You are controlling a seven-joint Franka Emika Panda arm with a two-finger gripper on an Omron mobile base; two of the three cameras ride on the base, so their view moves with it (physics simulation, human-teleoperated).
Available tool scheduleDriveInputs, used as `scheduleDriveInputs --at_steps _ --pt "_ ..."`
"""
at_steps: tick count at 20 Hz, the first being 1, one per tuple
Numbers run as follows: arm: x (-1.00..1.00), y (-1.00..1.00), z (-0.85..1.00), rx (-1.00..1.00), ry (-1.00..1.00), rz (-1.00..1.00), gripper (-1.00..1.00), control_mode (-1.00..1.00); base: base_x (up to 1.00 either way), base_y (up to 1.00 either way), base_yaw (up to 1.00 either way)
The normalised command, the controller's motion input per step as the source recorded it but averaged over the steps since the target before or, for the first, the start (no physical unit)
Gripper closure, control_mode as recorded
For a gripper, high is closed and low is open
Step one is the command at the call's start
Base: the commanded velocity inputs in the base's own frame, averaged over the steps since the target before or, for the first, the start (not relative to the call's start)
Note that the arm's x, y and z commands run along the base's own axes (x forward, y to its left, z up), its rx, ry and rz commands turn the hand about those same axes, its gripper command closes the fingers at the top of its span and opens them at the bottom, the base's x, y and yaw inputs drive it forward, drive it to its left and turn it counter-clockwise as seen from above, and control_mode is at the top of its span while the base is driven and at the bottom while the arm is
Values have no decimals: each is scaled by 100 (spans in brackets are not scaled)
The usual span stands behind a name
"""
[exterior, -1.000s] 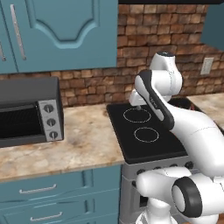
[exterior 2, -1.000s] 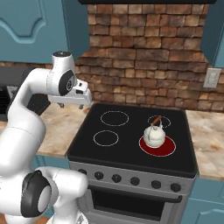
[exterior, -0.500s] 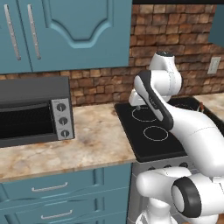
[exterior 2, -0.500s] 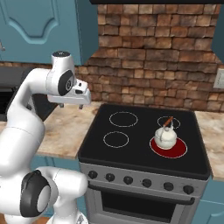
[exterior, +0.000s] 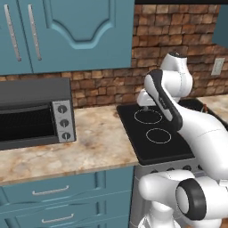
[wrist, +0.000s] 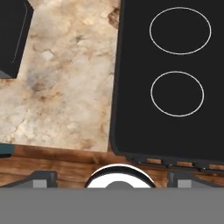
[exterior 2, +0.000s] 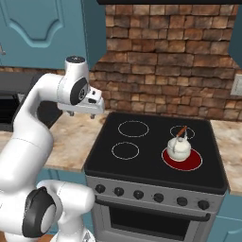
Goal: The kettle is done boiling. Turn off the stove, then wait for 300 timesteps before moving the kettle to the dining table.
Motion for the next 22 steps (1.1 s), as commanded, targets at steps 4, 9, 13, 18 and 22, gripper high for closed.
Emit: scheduleDriveInputs --at_steps 4,9,13,18,22 --pt "-9 -42 0 0 0 -3 -100 -100 0 0 0" --pt "-7 -70 -12 -2 0 -1 -100 -100 0 0 0" --pt "-13 -70 -29 -10 -2 3 -100 -100 0 0 0" --pt "-37 -65 -22 -5 -6 3 -100 -100 0 0 0" --pt "-56 -56 -10 -2 -11 3 -100 -100 0 0 0"
